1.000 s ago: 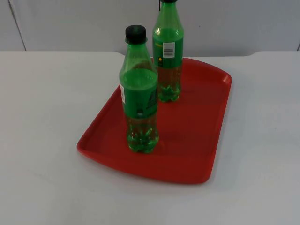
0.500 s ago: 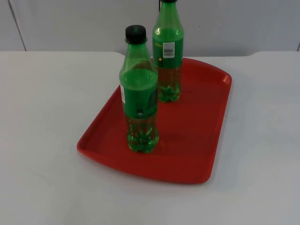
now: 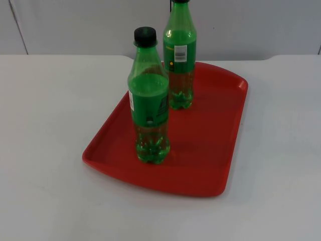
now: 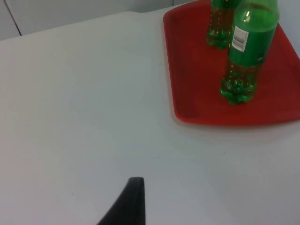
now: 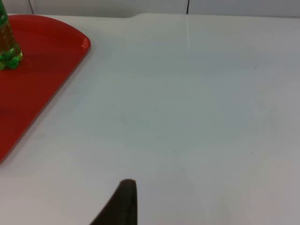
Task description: Place the bottle upright on the tray.
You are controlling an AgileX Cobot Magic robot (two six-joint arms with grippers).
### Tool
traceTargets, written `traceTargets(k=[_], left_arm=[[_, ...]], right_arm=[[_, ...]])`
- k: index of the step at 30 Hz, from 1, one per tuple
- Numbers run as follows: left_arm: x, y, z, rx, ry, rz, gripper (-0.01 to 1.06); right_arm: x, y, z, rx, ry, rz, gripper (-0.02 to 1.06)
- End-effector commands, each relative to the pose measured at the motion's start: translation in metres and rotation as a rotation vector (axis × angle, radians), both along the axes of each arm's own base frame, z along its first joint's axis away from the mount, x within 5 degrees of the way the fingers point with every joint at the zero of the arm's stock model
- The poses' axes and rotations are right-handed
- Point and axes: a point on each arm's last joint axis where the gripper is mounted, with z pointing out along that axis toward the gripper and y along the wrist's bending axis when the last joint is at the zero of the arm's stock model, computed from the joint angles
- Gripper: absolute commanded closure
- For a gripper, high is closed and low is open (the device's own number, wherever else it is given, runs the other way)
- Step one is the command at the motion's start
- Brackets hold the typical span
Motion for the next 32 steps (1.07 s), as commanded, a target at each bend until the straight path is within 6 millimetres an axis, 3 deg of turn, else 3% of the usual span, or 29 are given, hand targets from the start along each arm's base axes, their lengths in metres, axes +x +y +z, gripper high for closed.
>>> traceTargets(k=[1,14,32], left_arm=[[-0.0003,0.0001,-0.0008,-0.006,-0.001,0.003,0.00],[-0.0005,-0.0003,-0.0008,-0.006,-0.001,0.091,0.00],[-0.0010,-0.0019,-0.0008,-0.005,-0.002,0.415,0.00]], right_arm=[[-0.0004,0.0003,-0.0007,0.004,-0.002,-0.008,-0.01],[-0.0004,0.0005,-0.0007,0.005,-0.002,-0.007,-0.01],[-0.0004,0.0005,-0.0007,0.005,-0.002,-0.007,-0.01]])
